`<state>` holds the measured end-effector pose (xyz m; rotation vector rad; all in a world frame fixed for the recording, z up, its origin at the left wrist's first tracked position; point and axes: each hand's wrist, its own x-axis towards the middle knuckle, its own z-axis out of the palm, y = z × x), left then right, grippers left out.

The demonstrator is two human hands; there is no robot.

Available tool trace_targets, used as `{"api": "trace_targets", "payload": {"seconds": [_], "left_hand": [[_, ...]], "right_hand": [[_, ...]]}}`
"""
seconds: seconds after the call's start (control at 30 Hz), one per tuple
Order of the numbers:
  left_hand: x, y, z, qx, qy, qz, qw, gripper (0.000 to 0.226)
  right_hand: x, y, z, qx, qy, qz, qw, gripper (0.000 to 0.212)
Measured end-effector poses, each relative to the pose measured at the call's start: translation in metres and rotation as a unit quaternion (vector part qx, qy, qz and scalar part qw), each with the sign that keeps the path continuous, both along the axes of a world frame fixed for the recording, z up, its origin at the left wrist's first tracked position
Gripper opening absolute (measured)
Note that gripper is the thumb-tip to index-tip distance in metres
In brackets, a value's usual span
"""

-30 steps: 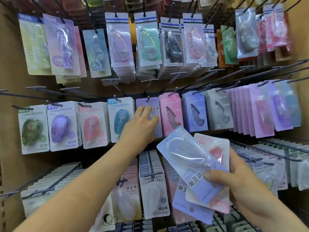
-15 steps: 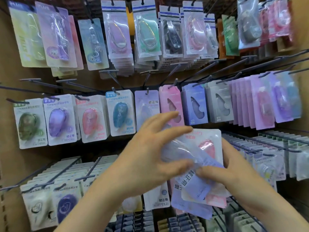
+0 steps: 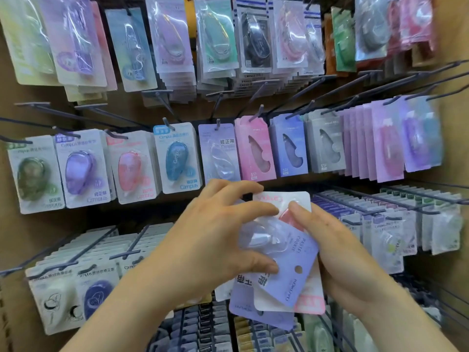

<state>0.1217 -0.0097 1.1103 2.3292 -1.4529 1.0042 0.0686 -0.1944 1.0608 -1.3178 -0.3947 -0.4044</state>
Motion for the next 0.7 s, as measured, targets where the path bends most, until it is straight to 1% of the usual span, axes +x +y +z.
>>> {"api": "trace_targets", "payload": {"seconds": [0.1,0.17,0.27,0.33,0.4,0.47,0.53,0.63,0.7], "left_hand": [[-0.004,-0.002,-0.006,-0.014,-0.034,0.041,0.998,0.083],[-0.007,-0.003,-0.01,-0.063,-0.032,0.056,0.996,0.076],[-0.011,-0.001,-0.013,-0.153,-0.019,0.081,0.985,0.067],[-0.012,-0.001,-0.014,-0.184,0.014,0.079,0.98,0.069],[-0.013,-0.002,-0.013,-0.214,0.061,0.061,0.973,0.068],[-0.011,-0.002,-0.014,-0.233,0.135,0.03,0.963,0.066],[-0.009,-0.004,-0.015,-0.244,0.203,-0.013,0.948,0.066],[-0.009,-0.008,-0.02,-0.241,0.271,-0.062,0.93,0.065],[-0.007,-0.013,-0.025,-0.26,0.275,-0.079,0.922,0.059]], "right_hand": [[0.001,0.001,0.0,0.04,0.011,-0.01,0.999,0.031],[0.002,0.0,-0.001,0.09,0.02,-0.016,0.996,0.036],[0.003,0.0,-0.001,0.121,-0.003,-0.067,0.99,0.029],[0.001,0.003,0.001,0.105,-0.032,-0.113,0.987,0.03],[0.0,0.007,0.002,0.086,-0.062,-0.161,0.981,0.035],[-0.001,0.01,0.0,0.064,-0.087,-0.206,0.973,0.043],[-0.002,0.012,-0.003,0.024,-0.117,-0.243,0.963,0.045],[-0.002,0.016,-0.007,-0.036,-0.164,-0.287,0.943,0.03],[0.001,0.017,-0.009,-0.058,-0.184,-0.316,0.929,0.02]]}}
